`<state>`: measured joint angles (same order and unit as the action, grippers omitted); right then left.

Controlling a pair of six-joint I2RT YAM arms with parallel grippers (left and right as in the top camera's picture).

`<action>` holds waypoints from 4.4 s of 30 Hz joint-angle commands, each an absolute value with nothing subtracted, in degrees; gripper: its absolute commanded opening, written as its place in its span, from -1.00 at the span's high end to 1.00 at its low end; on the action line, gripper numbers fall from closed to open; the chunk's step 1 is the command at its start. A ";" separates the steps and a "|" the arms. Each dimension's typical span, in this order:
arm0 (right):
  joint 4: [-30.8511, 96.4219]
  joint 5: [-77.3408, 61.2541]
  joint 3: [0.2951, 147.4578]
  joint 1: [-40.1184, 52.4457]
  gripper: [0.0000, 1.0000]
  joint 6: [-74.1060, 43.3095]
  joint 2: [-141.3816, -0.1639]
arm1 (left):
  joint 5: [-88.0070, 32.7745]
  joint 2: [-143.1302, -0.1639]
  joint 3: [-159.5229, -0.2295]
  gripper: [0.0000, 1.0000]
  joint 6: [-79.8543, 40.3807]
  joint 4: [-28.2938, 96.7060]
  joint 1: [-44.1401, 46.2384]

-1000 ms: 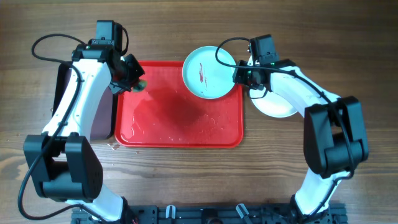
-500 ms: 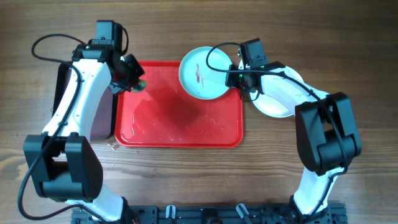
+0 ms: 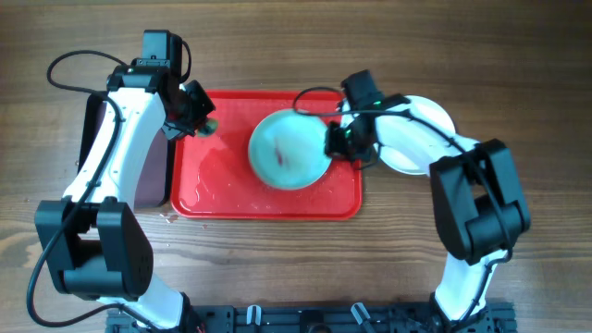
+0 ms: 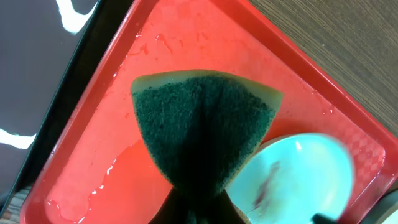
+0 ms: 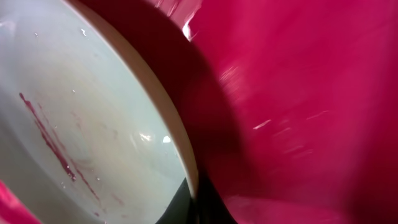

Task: Clean dirty plates on tray and stack at the side

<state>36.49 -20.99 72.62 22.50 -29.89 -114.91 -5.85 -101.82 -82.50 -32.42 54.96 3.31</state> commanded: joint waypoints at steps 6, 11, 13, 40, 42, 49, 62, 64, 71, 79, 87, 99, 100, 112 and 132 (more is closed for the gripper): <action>35.27 -27.97 72.42 27.90 0.17 -24.93 -115.83 | -4.34 -102.17 -82.06 0.92 -31.66 54.94 3.09; 30.09 -26.72 72.42 26.92 -0.05 -20.88 -115.83 | -3.99 -102.17 -82.06 0.92 -31.68 54.94 3.09; 28.08 -24.01 72.42 26.57 -0.08 -20.84 -115.83 | -3.99 -102.17 -82.06 0.92 -31.68 54.94 3.09; 24.03 -19.25 72.40 26.98 0.91 -40.91 -119.98 | -3.18 -104.40 -82.06 0.92 -31.73 54.96 5.23; 24.16 -19.16 72.40 27.66 0.91 -41.65 -119.98 | -3.16 -104.88 -82.06 0.92 -31.73 54.92 6.26; 23.99 -19.27 72.42 28.82 0.91 -36.49 -119.96 | -3.14 -106.00 -82.06 0.92 -31.70 54.96 8.97; 24.93 -19.25 75.53 28.27 0.86 -20.99 -119.94 | -2.96 -107.07 -77.25 0.92 -22.61 54.50 9.98; 24.93 -19.25 75.53 28.27 0.86 -20.97 -119.94 | -4.03 -107.07 -75.83 0.92 -20.32 54.08 10.02; 24.86 -19.25 75.53 28.27 0.91 -20.97 -119.94 | -10.52 -107.07 -71.31 0.92 -10.39 50.68 11.25; 24.77 -19.27 75.53 28.27 0.91 -20.99 -119.94 | -10.20 -107.09 -64.66 0.92 -7.68 41.76 14.44; 24.84 -19.29 75.53 28.27 0.91 -21.04 -119.94 | -13.87 -108.57 -60.93 0.92 -12.49 36.23 14.74; 24.91 -19.27 75.53 28.27 0.91 -21.08 -119.94 | -28.71 -108.55 -60.93 0.92 -14.66 27.81 14.79; 24.91 -19.25 75.53 28.27 0.91 -21.08 -119.94 | -26.48 -108.55 -60.93 0.92 -15.66 27.81 14.79; 24.95 -19.27 75.53 28.27 0.91 -21.10 -119.94 | 8.86 -108.44 -61.39 0.92 -23.22 28.25 14.74; 25.08 -19.25 75.53 28.27 0.91 -21.08 -119.94 | -22.52 -108.44 -61.54 0.92 -3.90 42.89 17.72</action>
<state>24.86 -19.70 74.78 28.47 -20.40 -118.19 -9.37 -106.69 -64.36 -15.66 41.39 15.16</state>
